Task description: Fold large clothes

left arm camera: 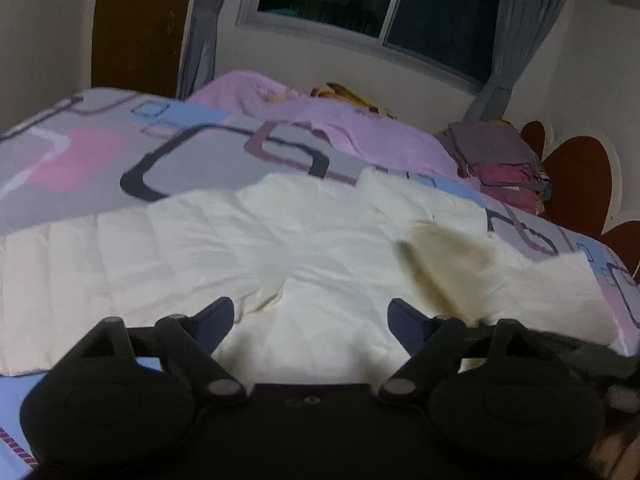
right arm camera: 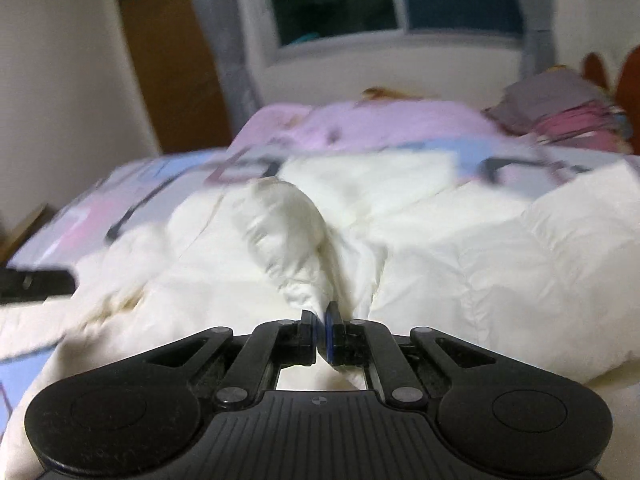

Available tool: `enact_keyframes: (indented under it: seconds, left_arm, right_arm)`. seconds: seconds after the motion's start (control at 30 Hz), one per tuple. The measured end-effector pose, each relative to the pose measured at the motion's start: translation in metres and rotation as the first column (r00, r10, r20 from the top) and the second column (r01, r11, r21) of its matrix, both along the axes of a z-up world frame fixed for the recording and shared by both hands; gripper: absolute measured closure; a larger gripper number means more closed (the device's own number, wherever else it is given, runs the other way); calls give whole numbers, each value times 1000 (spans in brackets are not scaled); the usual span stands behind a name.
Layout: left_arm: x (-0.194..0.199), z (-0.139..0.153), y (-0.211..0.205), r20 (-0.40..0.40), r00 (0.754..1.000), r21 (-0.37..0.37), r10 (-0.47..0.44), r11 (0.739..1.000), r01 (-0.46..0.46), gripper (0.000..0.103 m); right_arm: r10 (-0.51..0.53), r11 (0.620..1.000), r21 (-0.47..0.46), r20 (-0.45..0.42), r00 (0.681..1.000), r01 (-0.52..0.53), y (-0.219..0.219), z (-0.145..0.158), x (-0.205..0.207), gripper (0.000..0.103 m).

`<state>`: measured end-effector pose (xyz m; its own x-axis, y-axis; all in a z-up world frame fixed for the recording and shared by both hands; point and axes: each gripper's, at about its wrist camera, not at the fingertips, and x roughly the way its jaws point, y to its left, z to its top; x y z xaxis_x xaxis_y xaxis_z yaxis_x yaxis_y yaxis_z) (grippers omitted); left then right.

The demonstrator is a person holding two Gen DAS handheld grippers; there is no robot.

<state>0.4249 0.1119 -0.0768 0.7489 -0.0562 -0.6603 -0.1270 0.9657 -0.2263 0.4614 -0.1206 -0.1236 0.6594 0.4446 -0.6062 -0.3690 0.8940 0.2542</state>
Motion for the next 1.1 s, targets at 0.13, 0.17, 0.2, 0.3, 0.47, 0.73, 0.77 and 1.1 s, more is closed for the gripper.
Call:
enact_keyframes:
  seconds: [0.13, 0.17, 0.2, 0.3, 0.47, 0.73, 0.77, 1.1]
  left_arm:
    - [2, -8, 8, -16, 1000, -18, 9, 1000, -9, 3]
    - [3, -10, 9, -15, 1000, -26, 6, 1000, -7, 2]
    - [6, -12, 9, -20, 1000, -39, -5, 999, 4, 3]
    - [19, -21, 4, -41, 998, -82, -50, 996, 47, 7]
    - [54, -45, -12, -94, 989, -91, -116, 990, 107, 15]
    - [82, -62, -21, -108, 979, -124, -175, 979, 162, 80]
    - [79, -57, -22, -78, 982, -119, -171, 980, 161, 94]
    - [45, -45, -3, -7, 997, -58, -79, 995, 79, 95]
  right_arm:
    - [21, 996, -88, 29, 999, -19, 37, -5, -8, 68]
    - [12, 997, -82, 66, 998, -7, 29, -2, -19, 41]
    - [-5, 997, -71, 94, 996, 12, 25, 2, -25, 35]
    - [-46, 998, -28, 103, 994, 49, -4, 11, -30, 35]
    - [-219, 976, -8, 62, 974, 219, -85, 18, -38, 47]
    - [-456, 890, -23, -54, 888, 455, -175, 2, -38, 60]
    - [-463, 886, -35, -58, 884, 462, -177, 1, -35, 62]
    - [-546, 836, -108, -79, 834, 537, -194, -13, -18, 64]
